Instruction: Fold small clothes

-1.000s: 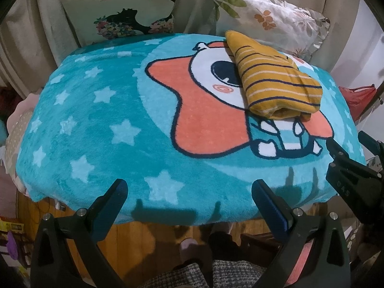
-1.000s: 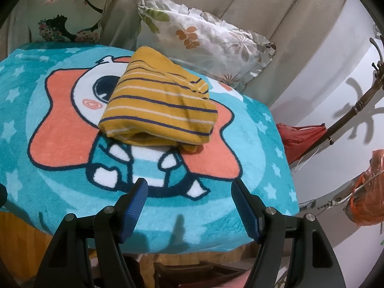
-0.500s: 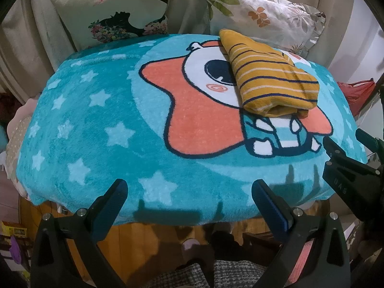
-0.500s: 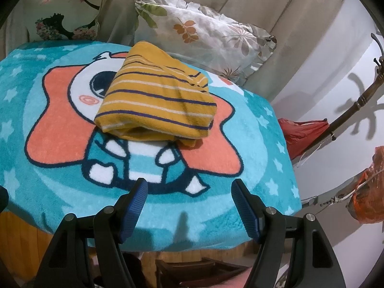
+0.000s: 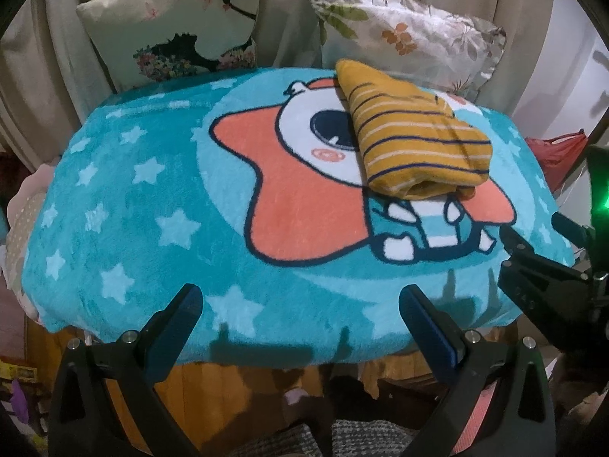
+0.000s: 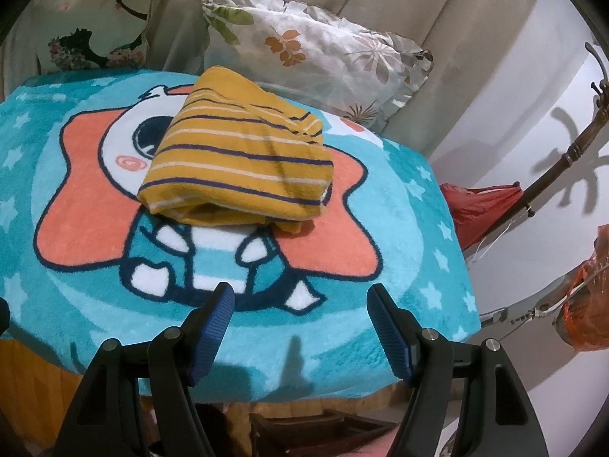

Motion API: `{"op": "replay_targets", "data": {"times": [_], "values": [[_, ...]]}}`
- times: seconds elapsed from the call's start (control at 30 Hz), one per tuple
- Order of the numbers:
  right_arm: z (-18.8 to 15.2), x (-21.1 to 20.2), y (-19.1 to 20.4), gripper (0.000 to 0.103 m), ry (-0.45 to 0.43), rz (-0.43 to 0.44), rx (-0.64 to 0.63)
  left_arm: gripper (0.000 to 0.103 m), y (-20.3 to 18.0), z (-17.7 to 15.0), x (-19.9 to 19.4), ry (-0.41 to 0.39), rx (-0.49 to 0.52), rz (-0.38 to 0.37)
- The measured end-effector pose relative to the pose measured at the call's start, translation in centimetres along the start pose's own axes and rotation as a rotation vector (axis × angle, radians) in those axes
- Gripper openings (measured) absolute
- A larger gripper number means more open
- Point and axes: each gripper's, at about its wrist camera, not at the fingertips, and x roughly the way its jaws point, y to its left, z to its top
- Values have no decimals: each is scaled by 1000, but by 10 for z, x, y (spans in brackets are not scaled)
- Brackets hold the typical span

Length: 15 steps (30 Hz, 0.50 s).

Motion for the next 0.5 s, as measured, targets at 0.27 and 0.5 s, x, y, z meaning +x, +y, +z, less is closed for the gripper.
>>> {"op": "replay_targets", "data": {"times": [0.27,0.5], "values": [[1,0,-4,76,-6,3,12,103,-7,4,-15,-53,9,-3],[-1,-2,-6,76,-4,7,24,103,-6,4,-16,-48,10,-9]]}}
